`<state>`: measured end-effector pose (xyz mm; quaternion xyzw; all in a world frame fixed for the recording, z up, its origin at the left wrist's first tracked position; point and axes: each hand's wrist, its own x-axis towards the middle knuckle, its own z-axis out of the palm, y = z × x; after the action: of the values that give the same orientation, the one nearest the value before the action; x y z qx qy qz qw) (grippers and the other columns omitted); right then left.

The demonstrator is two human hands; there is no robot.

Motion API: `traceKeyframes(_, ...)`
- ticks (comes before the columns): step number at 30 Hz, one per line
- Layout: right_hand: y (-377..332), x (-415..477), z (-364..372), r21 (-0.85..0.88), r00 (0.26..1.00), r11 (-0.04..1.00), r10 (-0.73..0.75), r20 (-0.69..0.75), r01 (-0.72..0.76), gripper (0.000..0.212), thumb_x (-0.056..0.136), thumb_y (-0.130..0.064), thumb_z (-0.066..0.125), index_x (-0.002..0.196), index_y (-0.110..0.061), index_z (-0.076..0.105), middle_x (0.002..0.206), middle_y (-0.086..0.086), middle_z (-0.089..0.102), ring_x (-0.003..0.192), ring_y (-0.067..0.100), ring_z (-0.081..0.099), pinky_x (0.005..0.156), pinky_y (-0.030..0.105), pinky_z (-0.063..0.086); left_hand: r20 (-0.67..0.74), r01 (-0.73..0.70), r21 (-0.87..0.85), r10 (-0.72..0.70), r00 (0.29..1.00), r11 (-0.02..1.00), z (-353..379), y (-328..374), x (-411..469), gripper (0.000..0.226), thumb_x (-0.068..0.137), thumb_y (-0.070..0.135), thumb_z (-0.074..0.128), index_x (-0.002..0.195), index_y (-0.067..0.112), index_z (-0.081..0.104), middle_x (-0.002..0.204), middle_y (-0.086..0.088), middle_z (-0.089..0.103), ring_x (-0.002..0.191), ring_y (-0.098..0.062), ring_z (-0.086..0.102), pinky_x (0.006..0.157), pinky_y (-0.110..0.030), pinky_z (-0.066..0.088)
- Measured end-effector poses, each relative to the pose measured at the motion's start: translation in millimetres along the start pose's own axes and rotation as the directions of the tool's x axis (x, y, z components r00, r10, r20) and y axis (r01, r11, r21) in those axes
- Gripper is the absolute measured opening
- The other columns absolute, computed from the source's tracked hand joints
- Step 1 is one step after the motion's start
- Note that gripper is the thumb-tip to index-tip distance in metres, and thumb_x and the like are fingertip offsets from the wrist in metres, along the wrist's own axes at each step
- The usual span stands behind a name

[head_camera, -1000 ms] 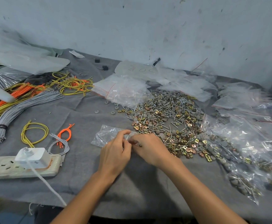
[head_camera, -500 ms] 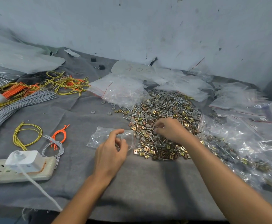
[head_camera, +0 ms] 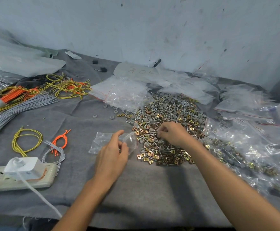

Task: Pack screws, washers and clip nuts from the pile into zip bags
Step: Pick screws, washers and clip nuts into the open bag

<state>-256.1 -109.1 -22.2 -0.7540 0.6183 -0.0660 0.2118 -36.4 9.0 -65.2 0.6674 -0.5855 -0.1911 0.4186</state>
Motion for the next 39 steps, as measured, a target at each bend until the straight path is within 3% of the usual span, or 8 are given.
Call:
traceKeyframes(6, -10.2, -13.6, -0.8, 0.05, 0.983, 0.994, -0.087, -0.162, 0.096, 0.012, 0.1, -0.029, 0.059, 0.09, -0.032, 0.063, 0.082, -0.014, 0.069, 0.047, -0.003, 0.056, 0.041, 0.016, 0.042, -0.006, 0.011, -0.053, -0.011, 1.0, 0.999, -2.1, 0.1, -4.8, 0.04, 0.098, 0.022, 0.055, 0.138, 0.027, 0.053, 0.082, 0.016, 0.064, 0.081, -0.017, 0.065, 0.081, -0.044, 0.051)
traceKeyframes(10, -24.7, -22.0, -0.5, -0.052, 0.981, 0.994, -0.106, -0.161, 0.098, 0.007, 0.1, -0.027, 0.059, 0.094, -0.027, 0.063, 0.083, -0.01, 0.067, 0.067, 0.008, 0.064, 0.069, 0.037, 0.06, -0.05, 0.005, -0.11, -0.01, 0.999, 0.994, 3.5, -0.5, -10.4, 0.037, 0.098, 0.021, 0.054, 0.133, 0.03, 0.055, 0.083, 0.016, 0.065, 0.079, -0.012, 0.065, 0.08, -0.043, 0.053)
traceKeyframes(17, -63.9, -46.8, 19.1, 0.214, 0.951, 0.927, -0.306, -0.045, 0.308, 0.004, 0.09, -0.028, 0.071, 0.088, -0.027, 0.068, 0.075, -0.015, 0.071, 0.073, 0.002, 0.067, 0.075, 0.032, 0.058, -0.099, -0.007, -0.147, -0.008, 0.995, 0.989, 9.1, -3.6, -12.9, 0.034, 0.097, 0.026, 0.056, 0.128, 0.041, 0.054, 0.085, 0.021, 0.064, 0.079, -0.011, 0.065, 0.078, -0.043, 0.054)
traceKeyframes(20, -75.2, -46.1, 31.8, 0.081, 0.936, 0.932, -0.351, -0.03, 0.352, 0.004, 0.092, -0.032, 0.067, 0.093, -0.028, 0.068, 0.075, -0.014, 0.066, 0.078, 0.01, 0.064, 0.09, 0.036, 0.051, -0.11, -0.024, -0.153, 0.007, 0.994, 0.988, 9.8, -2.2, -13.9, 0.033, 0.094, 0.033, 0.051, 0.125, 0.043, 0.053, 0.086, 0.022, 0.064, 0.08, -0.013, 0.066, 0.077, -0.044, 0.054)
traceKeyframes(27, -75.5, -49.9, 39.1, -0.182, 0.887, 0.88, -0.456, -0.073, 0.438, 0.02, 0.098, -0.038, 0.057, 0.106, -0.032, 0.074, 0.099, -0.002, 0.065, 0.093, 0.021, 0.063, 0.073, 0.035, 0.048, -0.114, -0.027, -0.14, 0.011, 0.993, 0.99, 10.4, -4.8, -14.5, 0.032, 0.095, 0.032, 0.051, 0.125, 0.041, 0.054, 0.084, 0.02, 0.064, 0.08, -0.013, 0.065, 0.077, -0.042, 0.054)
traceKeyframes(32, -45.9, -40.4, 13.8, 0.236, 0.964, 0.938, -0.222, -0.147, 0.252, 0.009, 0.095, -0.031, 0.065, 0.092, -0.031, 0.074, 0.066, -0.008, 0.068, 0.051, 0.004, 0.052, 0.05, 0.022, 0.044, -0.105, -0.046, -0.124, 0.033, 0.994, 0.991, 10.8, -3.8, -15.4, 0.033, 0.093, 0.038, 0.047, 0.125, 0.037, 0.056, 0.083, 0.019, 0.064, 0.079, -0.014, 0.065, 0.076, -0.041, 0.053)
traceKeyframes(35, -21.4, -29.2, -0.8, 0.176, 0.983, 0.977, -0.093, -0.161, 0.121, 0.007, 0.097, -0.029, 0.062, 0.094, -0.028, 0.067, 0.075, -0.007, 0.07, 0.05, 0.005, 0.053, 0.048, 0.02, 0.046, -0.099, -0.042, -0.129, 0.03, 0.995, 0.991, 10.9, -3.7, -15.9, 0.034, 0.094, 0.038, 0.046, 0.126, 0.037, 0.056, 0.083, 0.021, 0.064, 0.078, -0.007, 0.064, 0.076, -0.04, 0.054)
traceKeyframes(39, -5.6, -21.8, -4.7, 0.039, 0.996, 0.996, -0.084, 0.003, 0.084, 0.007, 0.097, -0.035, 0.064, 0.093, -0.031, 0.069, 0.085, -0.01, 0.072, 0.067, 0.014, 0.066, 0.069, 0.037, 0.059, -0.108, -0.022, -0.153, 0.006, 0.994, 0.988, 10.3, -4.3, -16.0, 0.033, 0.093, 0.039, 0.045, 0.124, 0.04, 0.056, 0.081, 0.02, 0.064, 0.073, -0.007, 0.062, 0.073, -0.04, 0.053)
